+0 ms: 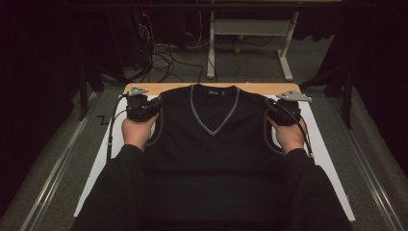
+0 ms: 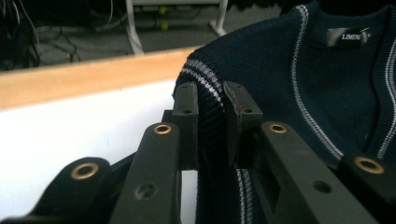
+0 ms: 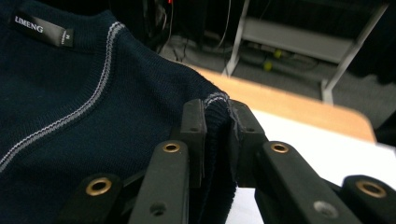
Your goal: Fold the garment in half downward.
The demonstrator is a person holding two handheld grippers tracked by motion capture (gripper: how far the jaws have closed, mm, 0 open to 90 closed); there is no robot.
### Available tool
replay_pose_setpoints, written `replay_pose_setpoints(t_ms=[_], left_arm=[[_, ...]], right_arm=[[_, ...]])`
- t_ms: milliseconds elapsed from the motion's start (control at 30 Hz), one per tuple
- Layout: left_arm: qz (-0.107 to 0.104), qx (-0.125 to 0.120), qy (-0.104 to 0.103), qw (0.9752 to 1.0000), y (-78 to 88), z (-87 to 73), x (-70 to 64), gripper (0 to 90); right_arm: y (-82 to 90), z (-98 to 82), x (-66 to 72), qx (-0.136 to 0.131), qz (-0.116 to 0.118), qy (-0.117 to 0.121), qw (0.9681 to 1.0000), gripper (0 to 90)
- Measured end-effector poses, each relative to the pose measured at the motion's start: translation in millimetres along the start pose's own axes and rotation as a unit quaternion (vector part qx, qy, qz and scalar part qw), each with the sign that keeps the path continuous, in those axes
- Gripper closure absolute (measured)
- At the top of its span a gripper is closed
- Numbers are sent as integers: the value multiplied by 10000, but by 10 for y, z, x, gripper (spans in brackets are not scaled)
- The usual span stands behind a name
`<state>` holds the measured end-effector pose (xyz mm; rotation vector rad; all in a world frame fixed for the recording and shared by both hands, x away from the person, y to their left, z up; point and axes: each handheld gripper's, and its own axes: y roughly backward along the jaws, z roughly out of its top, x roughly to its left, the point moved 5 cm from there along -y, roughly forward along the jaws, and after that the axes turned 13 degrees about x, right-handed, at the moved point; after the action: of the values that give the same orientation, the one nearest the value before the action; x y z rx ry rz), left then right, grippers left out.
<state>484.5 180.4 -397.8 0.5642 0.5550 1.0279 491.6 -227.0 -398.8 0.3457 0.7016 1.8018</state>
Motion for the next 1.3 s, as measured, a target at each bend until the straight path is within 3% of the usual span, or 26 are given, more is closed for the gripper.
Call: replay_pose_setpoints(t_ms=[233,367,533,700,867,1300], left_arm=[[36,-329,46,9994,147,155,34,731],[113,-160,-5,9998,118,144,43,730],[-43,-186,42,9998,102,83,15,729],[-235,-161,-6,9996,140,-94,-50,728],[-503,-136,-15,9986,204,-358,-95,725],[-866,-94,-302,9957,526,-943,-280,725]], right_arm=[[150,226,-6,-382,-102,-5,9992,792],[218,302,-8,-437,-28,33,9990,791],[205,232,-21,-336,-17,39,9994,790],[230,64,32,-324,193,3,9993,789],[321,-181,124,-366,449,120,9983,788],[700,-711,275,-481,697,531,9950,789]])
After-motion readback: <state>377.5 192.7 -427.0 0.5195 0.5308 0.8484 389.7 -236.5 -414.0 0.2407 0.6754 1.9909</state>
